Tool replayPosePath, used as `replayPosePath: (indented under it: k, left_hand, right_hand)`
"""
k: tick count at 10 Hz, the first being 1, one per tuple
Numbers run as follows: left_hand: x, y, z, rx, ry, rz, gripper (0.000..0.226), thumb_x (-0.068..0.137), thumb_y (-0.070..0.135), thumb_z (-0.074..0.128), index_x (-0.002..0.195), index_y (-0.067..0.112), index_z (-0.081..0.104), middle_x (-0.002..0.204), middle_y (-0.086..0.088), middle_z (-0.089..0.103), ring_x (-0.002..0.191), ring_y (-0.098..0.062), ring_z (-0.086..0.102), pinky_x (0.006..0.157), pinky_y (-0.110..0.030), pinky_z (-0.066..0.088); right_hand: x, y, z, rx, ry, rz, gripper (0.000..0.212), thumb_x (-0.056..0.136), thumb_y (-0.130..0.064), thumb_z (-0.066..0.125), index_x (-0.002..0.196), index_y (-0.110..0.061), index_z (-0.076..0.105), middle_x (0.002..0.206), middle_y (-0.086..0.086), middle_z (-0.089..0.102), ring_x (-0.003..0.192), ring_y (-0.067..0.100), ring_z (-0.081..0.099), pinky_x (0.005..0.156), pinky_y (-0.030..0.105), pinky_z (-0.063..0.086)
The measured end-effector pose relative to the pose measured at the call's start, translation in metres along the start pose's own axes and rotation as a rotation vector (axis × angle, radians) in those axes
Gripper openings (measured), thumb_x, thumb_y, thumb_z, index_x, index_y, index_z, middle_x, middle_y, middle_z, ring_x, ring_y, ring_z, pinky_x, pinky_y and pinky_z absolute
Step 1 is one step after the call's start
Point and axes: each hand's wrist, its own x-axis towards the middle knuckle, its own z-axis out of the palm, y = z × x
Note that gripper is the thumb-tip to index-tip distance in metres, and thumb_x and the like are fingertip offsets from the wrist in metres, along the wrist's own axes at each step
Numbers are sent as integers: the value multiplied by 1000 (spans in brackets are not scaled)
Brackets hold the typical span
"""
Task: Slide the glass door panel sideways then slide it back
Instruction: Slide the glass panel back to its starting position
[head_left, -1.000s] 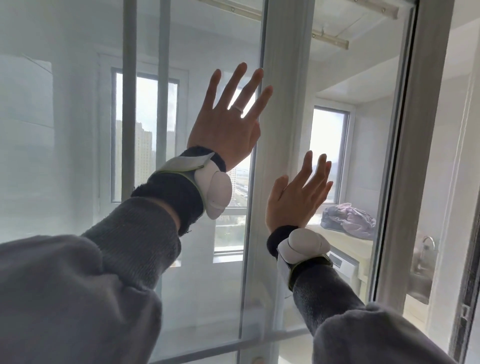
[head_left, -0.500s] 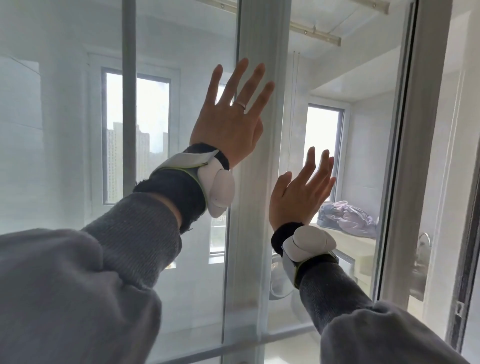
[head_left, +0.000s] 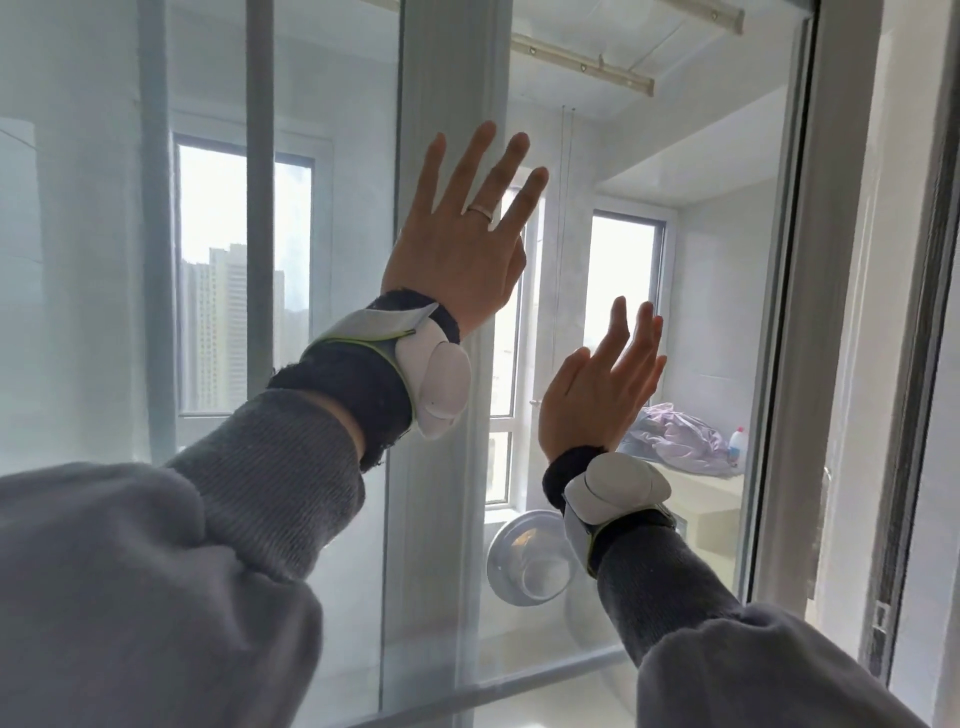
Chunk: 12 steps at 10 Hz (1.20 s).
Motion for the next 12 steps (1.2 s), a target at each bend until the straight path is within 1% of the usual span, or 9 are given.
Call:
replayPosePath:
  k: [2, 4, 5, 6, 8, 12]
  left_hand:
    - [9, 19, 6, -35, -3, -1, 57, 99, 38, 23, 152, 21, 10, 162, -9, 2, 148, -32, -2, 117, -56, -2]
    - [20, 42, 12, -19, 4, -12, 58, 99, 39, 22, 152, 21, 10, 162, -8, 3, 149, -31, 0, 117, -55, -2]
    - [25, 50, 16, -20, 18, -10, 57, 98, 38, 21, 152, 22, 12, 162, -8, 4, 149, -30, 1, 117, -55, -1]
    - [30, 59, 19, -32, 22, -11, 56, 99, 37, 25, 152, 21, 13, 162, -8, 5, 149, -30, 1, 117, -55, -1]
    - [41, 83, 25, -13, 35, -4, 56, 98, 34, 24, 152, 20, 16, 162, -8, 10, 149, -31, 5, 117, -55, 1]
    - [61, 119, 35, 5, 51, -9, 57, 99, 35, 30, 151, 19, 17, 161, -9, 12, 148, -32, 8, 117, -55, 2]
  right_hand:
    - [9, 19, -1, 12, 1, -1, 59, 86, -25, 19, 141, -10, 35, 151, 18, 31, 141, 34, 24, 114, 59, 19]
    - [22, 44, -3, 15, 3, 6, 59, 89, -32, 17, 140, -11, 38, 150, 17, 33, 140, 35, 27, 111, 62, 22]
    - [27, 51, -4, 10, 2, 3, 60, 88, -31, 17, 139, -9, 39, 150, 18, 34, 140, 35, 28, 112, 61, 23]
    - [33, 61, -5, 22, 7, 14, 61, 89, -33, 16, 139, -10, 40, 150, 18, 34, 140, 35, 28, 111, 62, 22]
    - [43, 84, -10, 15, 1, 22, 61, 88, -33, 18, 139, -10, 41, 150, 17, 34, 140, 34, 27, 113, 61, 21]
    - [64, 119, -14, 12, -16, 28, 62, 86, -33, 18, 139, -10, 40, 150, 17, 33, 141, 34, 26, 113, 61, 19]
